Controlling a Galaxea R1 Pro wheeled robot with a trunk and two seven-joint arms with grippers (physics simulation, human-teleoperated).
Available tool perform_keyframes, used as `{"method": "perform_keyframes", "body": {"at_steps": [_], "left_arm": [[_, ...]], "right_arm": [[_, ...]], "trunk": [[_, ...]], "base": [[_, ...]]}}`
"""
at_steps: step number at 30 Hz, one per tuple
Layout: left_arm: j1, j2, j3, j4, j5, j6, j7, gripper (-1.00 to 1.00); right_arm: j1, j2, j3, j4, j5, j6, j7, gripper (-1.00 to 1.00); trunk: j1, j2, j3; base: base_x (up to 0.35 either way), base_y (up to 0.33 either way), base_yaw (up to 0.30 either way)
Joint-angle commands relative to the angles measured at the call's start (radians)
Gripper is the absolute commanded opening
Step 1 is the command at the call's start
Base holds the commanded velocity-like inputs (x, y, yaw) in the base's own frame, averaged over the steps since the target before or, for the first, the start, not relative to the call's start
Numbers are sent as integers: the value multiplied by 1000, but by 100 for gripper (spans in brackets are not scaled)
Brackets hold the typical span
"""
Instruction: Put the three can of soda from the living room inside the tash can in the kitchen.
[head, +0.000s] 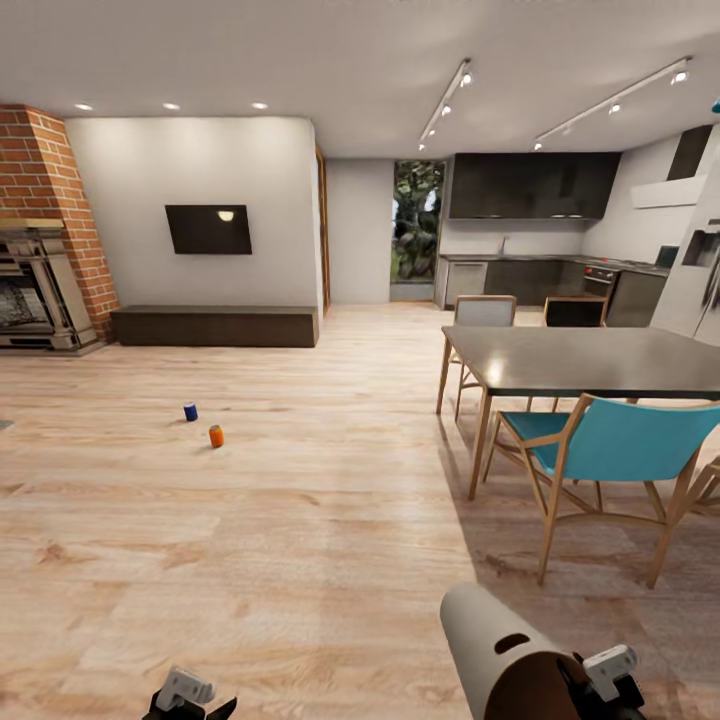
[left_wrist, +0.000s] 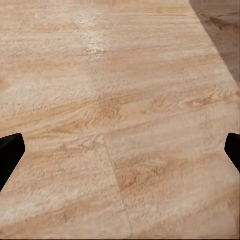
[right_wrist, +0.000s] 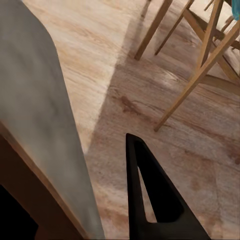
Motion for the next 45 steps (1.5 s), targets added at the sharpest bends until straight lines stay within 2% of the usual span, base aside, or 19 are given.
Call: {"method": "perform_keyframes", "body": {"at_steps": [1,15,45], "left_arm": [[0,0,-1,12,2,-7,0,100],[0,0,0,24,2,-14,1,100],[0,-1,-1,26,-7,-14,9,100]], "right_arm": [[-1,5,-19,-2,-11,0,8,-100],[0,14,-19,-7,-13,1,7,-100],[0,14,-19,-6,-13,3,7,-100]], "trunk": [[-4,7,3],[-8,14,7],[-123,224,101]], "base": [[0,0,0],[0,0,0],[0,0,0]]}}
